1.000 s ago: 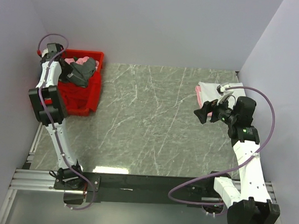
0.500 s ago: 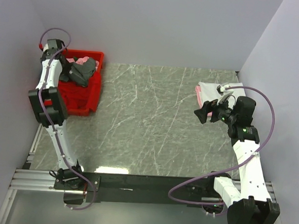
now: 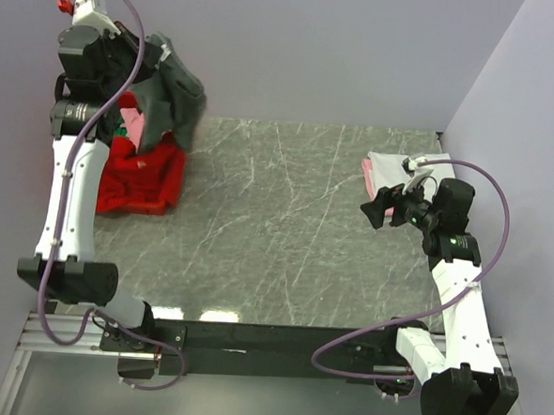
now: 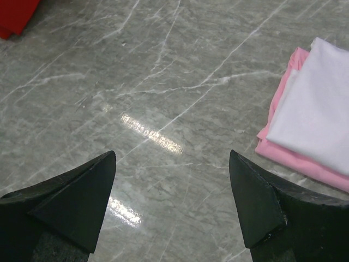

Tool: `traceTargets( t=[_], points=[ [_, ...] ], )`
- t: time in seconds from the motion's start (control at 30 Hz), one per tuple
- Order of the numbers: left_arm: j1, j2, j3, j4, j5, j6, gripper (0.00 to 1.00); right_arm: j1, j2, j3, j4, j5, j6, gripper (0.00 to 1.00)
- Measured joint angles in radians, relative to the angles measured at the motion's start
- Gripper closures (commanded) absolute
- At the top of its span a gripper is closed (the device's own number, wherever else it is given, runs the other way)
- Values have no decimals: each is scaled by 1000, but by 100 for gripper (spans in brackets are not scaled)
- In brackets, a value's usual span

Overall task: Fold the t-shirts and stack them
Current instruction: Grab the tshirt from the pile, then move the tshirt to the center of the board

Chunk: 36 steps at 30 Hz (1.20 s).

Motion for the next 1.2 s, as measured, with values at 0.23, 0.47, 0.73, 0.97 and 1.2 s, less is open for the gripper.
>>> traceTargets(
  t=[0.23,0.47,0.73,0.97,1.2],
  points=[
    [-144,-133,-55,123,165,-5,100,-6,0,0,0,9,-6,10],
    [-249,-219,-158,196,313,-21,100,-16,0,0,0,19,-11,10],
    [-337,-319,-338,276,456,-53,100,-30,0,0,1,31,-14,10],
    [-446,-338,-502,283,510,-8,87,-44,5,0,1,34,-14,10],
    [-509,-342,-687,153,305,188,34,-51,12,0,0,32,-18,10]
  ],
)
